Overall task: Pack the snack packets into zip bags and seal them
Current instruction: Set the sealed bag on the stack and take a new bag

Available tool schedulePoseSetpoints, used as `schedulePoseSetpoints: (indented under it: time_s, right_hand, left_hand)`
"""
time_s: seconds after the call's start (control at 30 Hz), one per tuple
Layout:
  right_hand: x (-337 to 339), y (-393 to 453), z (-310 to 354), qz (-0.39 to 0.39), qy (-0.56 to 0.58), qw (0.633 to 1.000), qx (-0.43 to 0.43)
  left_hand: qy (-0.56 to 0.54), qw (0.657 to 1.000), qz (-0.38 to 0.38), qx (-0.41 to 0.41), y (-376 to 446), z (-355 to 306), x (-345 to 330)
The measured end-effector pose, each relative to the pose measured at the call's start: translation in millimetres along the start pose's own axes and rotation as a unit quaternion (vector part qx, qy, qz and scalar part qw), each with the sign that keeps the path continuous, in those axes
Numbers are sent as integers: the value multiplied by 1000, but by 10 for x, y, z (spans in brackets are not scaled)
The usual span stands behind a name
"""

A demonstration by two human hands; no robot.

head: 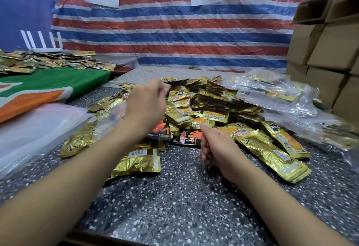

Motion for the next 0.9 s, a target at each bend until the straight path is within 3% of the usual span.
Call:
schedulePoseSetpoints:
  time_s: [0.13,0.33,0.53,0.9]
  right_hand:
    - [64,37,22,-24,66,997,-19]
    - [221,158,37,-75,198,974,-75]
    - [259,167,31,-84,123,985,-90]
    - [287,159,26,-70,60,985,-143]
  left_hand:
    - [-144,988,27,-53,-292,-495,-252]
    - [-214,970,90,-77,-659,-515,-376]
    - [-248,955,149,-61,-686,-437,-400]
    - [-229,948,176,-132,-706,-493,-399]
Point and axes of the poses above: each hand's wrist, its own y-axis towards the middle knuckle, its own x-axis out of the back of the hand, z = x × y, the point moved 2 cm from there along y, towards the middle knuckle, and after that the axes turned 6 degrees about -z, right-handed, at the moved point
